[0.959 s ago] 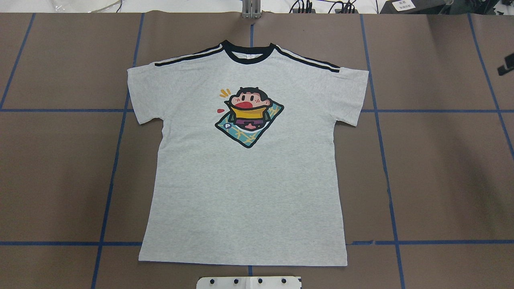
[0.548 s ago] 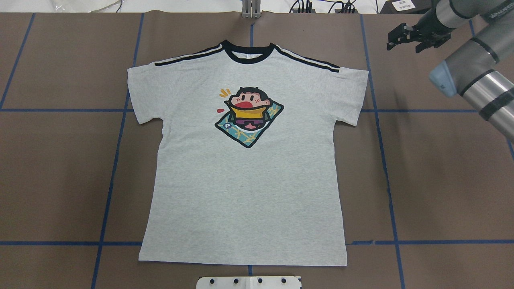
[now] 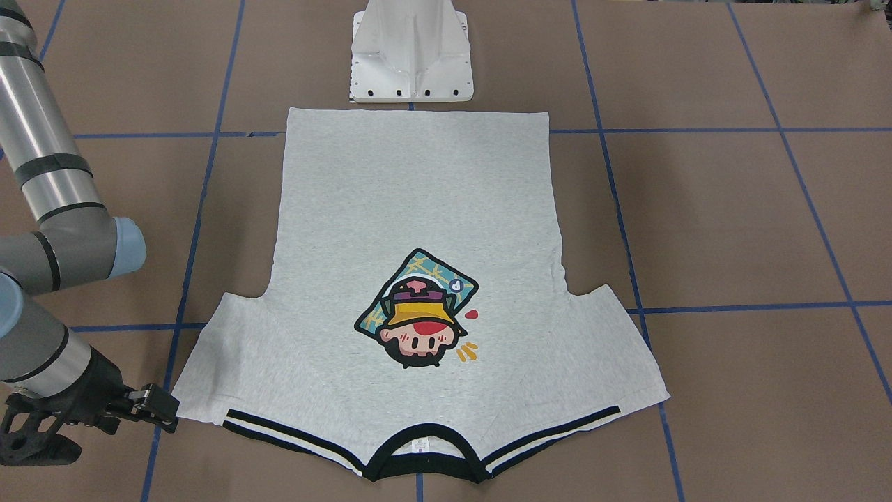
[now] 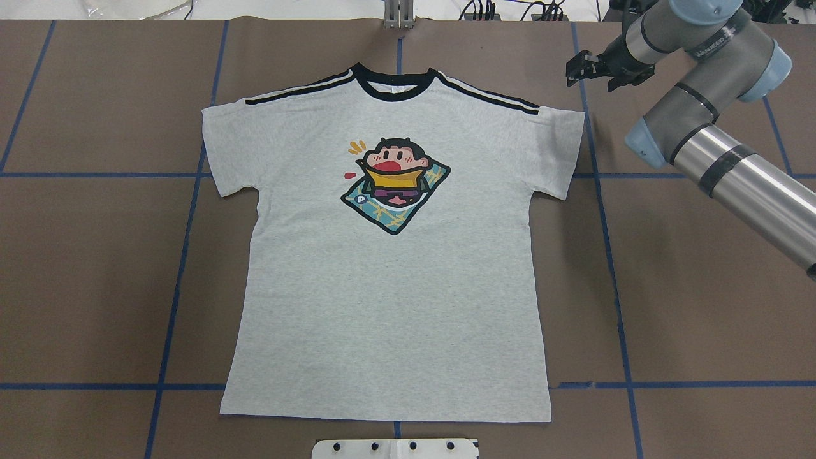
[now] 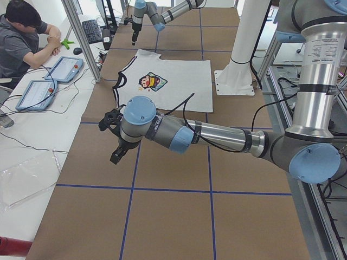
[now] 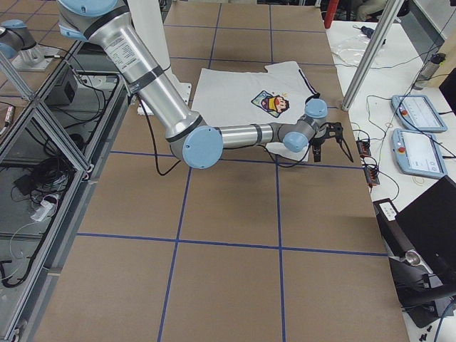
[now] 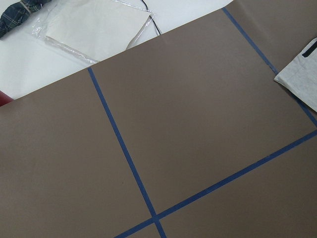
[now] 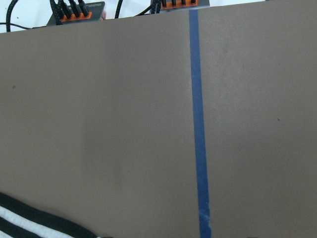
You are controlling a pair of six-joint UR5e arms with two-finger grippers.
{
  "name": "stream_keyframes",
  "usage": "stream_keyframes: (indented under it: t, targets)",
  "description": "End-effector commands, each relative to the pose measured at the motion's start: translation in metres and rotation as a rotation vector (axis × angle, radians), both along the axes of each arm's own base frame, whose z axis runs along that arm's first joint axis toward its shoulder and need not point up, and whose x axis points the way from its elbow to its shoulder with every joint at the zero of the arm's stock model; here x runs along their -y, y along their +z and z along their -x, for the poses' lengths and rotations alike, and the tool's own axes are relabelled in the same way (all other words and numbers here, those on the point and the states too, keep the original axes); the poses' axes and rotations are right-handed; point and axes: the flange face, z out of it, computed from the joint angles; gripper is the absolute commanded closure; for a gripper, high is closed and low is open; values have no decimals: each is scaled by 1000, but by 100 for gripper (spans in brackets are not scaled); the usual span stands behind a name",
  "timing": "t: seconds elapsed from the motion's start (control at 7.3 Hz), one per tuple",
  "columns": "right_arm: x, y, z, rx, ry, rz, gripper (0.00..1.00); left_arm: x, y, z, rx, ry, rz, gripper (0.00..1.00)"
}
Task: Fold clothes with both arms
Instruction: 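Move the right gripper down to the shirt shoulder nearest it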
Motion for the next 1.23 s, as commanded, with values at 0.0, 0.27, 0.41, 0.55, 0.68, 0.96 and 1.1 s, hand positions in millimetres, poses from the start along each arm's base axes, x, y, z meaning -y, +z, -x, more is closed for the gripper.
stream_keyframes:
  t: [0.0, 0.27, 0.41, 0.55, 0.68, 0.96, 1.1]
  targets:
    - [-18, 9, 41, -13, 36, -12, 11, 0, 1, 0, -1, 1, 2, 0]
    - [-19, 15, 39, -14, 39, -9, 17, -1, 1, 0, 1, 0, 1, 0]
    - [-18, 12, 36, -12, 42, -12, 17, -1, 1, 0, 1, 1, -1, 0]
    - [-18, 10, 35, -7, 42, -17, 17, -1, 2, 0, 0, 2, 1, 0]
    - [-21, 13, 30, -3, 44, -17, 17, -2, 2, 0, 0, 2, 1, 0]
    - [-35, 21, 20, 1, 46, -22, 19, -3, 2, -1, 0, 2, 2, 0]
    - [-35, 21, 21, 2, 46, -20, 24, -3, 2, -1, 0, 2, 2, 0]
